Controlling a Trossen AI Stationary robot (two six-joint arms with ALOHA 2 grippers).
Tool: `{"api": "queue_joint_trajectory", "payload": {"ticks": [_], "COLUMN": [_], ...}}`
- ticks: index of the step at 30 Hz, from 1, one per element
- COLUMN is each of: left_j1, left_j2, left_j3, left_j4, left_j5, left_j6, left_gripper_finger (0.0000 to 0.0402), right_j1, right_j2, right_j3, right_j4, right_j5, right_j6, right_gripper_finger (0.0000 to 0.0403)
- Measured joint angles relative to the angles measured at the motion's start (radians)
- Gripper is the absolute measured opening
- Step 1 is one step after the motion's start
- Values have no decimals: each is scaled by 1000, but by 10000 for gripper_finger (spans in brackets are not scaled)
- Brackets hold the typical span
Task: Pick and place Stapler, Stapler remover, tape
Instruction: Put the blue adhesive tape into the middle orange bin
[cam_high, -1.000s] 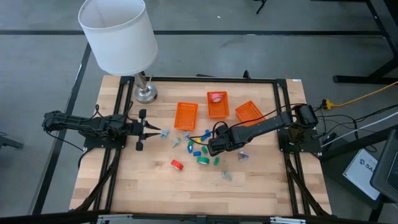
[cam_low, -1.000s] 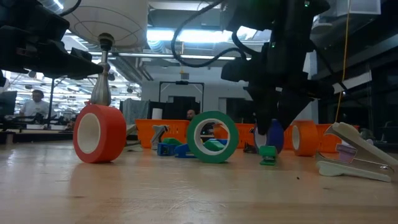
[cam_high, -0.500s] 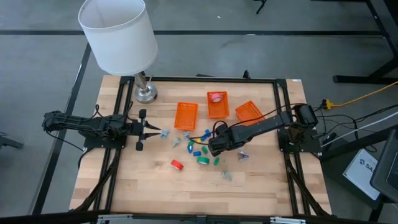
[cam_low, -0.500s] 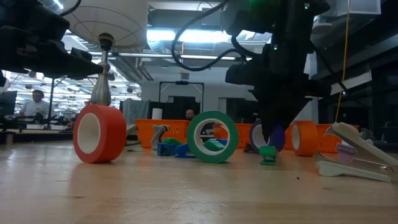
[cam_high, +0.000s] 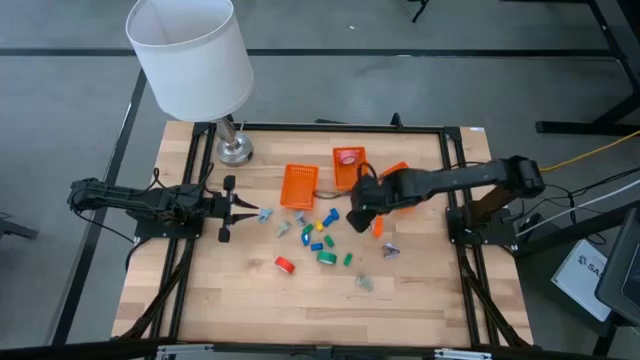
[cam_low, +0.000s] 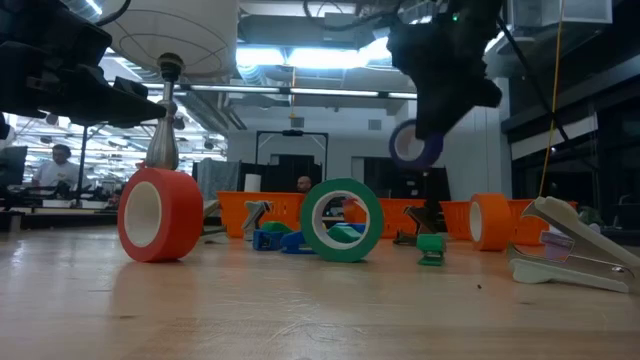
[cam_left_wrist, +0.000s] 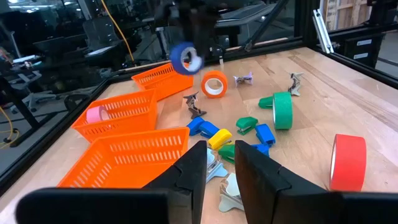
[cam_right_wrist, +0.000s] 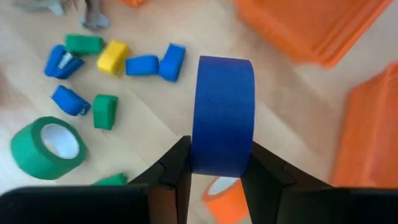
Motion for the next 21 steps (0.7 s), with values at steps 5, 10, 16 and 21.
{"api": "queue_joint_trajectory", "payload": {"ticks": [5, 10, 16, 21], "left_j1": [0, 0, 0, 0], "left_j2": [0, 0, 0, 0], "left_j3": [0, 0, 0, 0], "left_j4": [0, 0, 0, 0], "left_j5": [0, 0, 0, 0], "left_j6": [0, 0, 0, 0], "left_gripper_finger": [78, 78, 79, 78], "right_j1": [-91, -181, -270, -327], "right_j2": [-50, -50, -45, -45], "right_j3": [0, 0, 0, 0], "right_j4": [8, 34, 77, 107], "right_j5": [-16, -19, -19, -19], "right_j6": [-221, -498, -777, -994], "right_gripper_finger": [111, 109, 112, 111]}}
